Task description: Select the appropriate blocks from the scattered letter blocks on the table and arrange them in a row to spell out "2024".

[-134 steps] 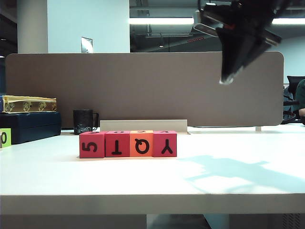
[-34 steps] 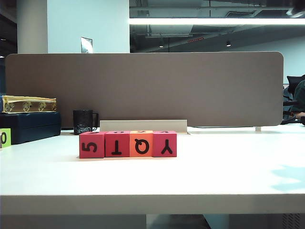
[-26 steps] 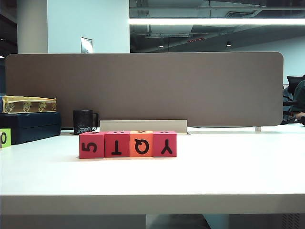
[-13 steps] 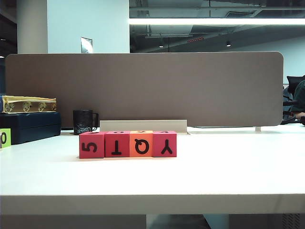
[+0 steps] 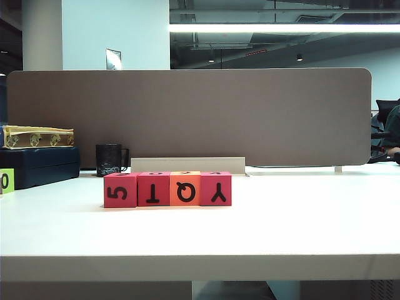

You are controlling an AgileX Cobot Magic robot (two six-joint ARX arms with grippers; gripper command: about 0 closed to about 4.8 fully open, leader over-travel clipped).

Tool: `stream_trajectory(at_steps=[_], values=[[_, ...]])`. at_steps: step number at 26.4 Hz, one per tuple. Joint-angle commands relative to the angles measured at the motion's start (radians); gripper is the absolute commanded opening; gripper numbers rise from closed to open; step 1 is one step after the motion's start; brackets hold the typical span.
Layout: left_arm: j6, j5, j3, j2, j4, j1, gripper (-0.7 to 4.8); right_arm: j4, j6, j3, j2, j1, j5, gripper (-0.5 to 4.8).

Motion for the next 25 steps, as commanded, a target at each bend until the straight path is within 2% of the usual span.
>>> stream_trajectory(at_steps=[1,25], values=[[-0.001,0.003,0.002,0.0,-0.01,-0.001,-0.05,0.003,-0.005,-0.006,-0.013,0.001,0.002,-0.01],[-0.001,0.003,0.002,0.0,-0.01,-0.001,-0.05,0.008,0.001,-0.006,-0.013,0.002,0.001,-0.01]])
